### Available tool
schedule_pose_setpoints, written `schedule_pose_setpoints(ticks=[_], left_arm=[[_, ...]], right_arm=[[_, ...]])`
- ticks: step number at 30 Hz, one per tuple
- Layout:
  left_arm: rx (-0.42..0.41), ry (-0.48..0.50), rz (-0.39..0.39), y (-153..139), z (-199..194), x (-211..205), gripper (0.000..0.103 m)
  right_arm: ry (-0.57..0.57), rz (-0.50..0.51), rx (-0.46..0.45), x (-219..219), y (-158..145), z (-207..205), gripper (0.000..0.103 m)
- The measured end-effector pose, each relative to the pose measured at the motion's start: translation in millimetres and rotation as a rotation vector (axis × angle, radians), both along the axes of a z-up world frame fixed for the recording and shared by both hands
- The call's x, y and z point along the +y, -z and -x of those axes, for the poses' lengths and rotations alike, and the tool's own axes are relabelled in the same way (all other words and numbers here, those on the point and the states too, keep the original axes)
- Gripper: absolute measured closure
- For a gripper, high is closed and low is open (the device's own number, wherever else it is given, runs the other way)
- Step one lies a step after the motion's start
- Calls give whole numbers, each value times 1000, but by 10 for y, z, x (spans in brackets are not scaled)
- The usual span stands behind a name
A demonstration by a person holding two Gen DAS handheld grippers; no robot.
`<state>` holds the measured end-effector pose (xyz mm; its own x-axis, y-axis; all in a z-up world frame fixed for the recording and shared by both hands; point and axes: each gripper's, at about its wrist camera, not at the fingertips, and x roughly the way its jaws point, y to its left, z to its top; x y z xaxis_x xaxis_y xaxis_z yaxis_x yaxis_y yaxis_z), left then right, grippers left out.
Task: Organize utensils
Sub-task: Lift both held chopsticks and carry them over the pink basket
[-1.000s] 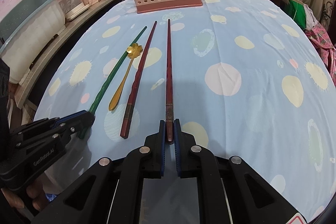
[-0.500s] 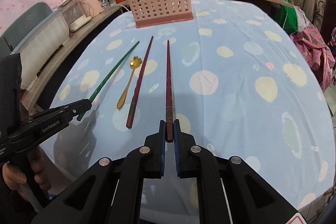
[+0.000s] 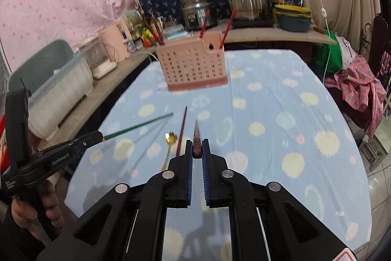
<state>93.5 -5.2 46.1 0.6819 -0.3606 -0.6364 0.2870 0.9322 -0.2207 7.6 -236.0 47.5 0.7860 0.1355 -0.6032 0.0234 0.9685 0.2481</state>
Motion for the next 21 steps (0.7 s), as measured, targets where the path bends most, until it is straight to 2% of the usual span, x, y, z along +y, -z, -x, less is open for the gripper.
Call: schedule_pose_setpoints(ticks=[7,21], left_arm=[[-93,-9,14,-453,-206,-24,96],[-231,-20,54,-1201,-905,-225,96]], right_arm=[[12,-4,-110,-92,-427,-227,94],[58,-75,-271,-416,-1019,-886,94]])
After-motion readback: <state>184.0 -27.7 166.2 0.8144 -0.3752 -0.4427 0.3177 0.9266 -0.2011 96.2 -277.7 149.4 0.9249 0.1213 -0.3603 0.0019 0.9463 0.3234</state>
